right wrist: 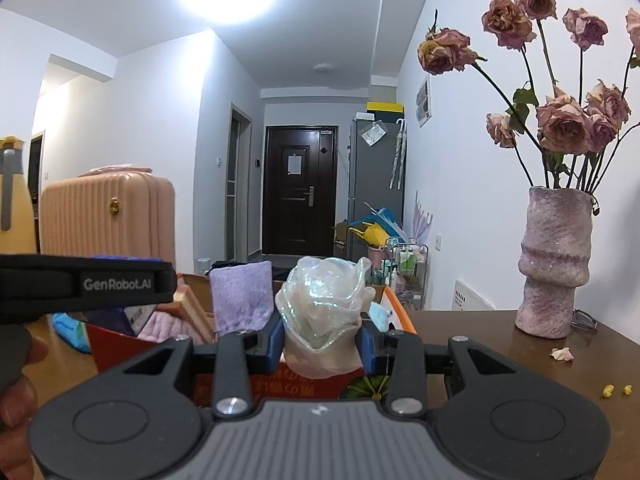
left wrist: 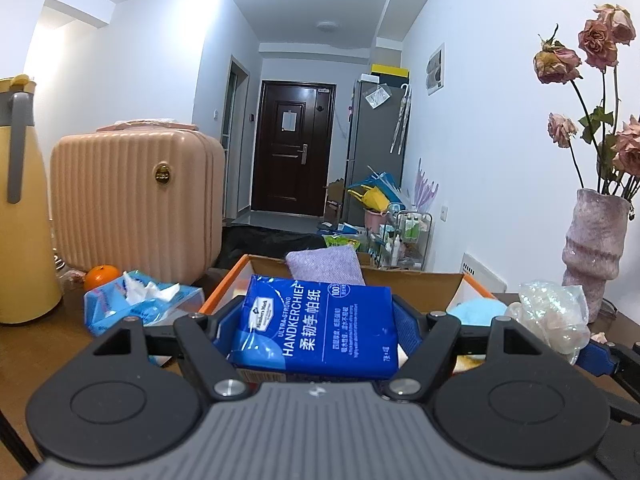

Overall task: Organize soft objects
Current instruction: 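Lower the tissue pack into the box, open left gripper while right releases bag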

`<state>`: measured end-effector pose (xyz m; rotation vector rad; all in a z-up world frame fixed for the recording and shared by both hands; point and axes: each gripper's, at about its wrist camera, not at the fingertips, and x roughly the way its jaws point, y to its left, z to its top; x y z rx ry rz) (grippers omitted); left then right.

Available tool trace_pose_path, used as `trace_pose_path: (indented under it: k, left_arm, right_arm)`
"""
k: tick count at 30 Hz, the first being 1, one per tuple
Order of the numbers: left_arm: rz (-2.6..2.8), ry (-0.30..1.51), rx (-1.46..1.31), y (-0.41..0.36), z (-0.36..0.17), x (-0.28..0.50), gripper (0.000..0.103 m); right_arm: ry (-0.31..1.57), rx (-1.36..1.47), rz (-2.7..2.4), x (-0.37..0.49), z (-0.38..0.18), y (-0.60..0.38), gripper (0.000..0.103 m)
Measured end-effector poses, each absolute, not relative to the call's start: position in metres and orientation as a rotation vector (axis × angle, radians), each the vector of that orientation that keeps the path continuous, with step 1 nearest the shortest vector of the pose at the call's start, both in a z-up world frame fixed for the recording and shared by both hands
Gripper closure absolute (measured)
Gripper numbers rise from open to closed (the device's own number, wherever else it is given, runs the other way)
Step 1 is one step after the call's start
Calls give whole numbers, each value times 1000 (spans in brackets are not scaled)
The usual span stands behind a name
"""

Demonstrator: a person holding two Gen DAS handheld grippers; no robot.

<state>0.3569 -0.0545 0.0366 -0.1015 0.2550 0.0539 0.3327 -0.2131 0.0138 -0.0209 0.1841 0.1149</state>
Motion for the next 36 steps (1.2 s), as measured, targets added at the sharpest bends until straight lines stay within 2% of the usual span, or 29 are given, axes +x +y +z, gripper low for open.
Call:
trace_pose_path:
  k: [36]
  left_arm:
    - [104, 196, -103, -47, 42, 465, 27]
  right_arm:
    - [208, -60, 121, 450, 14, -194, 66]
